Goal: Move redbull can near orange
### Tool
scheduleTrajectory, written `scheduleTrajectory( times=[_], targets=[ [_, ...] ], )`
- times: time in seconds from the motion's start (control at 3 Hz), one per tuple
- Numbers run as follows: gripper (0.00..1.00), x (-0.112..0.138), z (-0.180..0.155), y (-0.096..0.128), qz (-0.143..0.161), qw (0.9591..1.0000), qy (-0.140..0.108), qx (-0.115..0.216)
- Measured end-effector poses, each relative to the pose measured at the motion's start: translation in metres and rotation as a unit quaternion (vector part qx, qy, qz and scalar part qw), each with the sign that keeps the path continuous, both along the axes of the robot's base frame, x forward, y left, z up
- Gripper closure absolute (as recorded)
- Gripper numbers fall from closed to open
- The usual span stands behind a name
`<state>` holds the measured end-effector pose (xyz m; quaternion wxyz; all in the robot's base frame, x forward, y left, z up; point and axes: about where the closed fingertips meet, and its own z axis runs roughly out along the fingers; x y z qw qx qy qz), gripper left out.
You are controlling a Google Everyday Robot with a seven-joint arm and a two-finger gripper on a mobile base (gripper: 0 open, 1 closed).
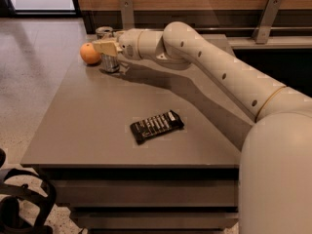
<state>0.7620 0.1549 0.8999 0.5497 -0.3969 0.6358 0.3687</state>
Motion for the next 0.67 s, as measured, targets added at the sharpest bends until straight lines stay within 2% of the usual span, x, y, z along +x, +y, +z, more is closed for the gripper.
scheduleTrajectory(
  times=[0.33, 0.67],
  targets=[
    [0.00, -0.0010, -0.0003, 0.0034, 0.002, 1.0000, 0.000, 0.000],
    [0.00, -0.0010, -0.0003, 0.0034, 0.002, 1.0000, 0.000, 0.000]
  ],
)
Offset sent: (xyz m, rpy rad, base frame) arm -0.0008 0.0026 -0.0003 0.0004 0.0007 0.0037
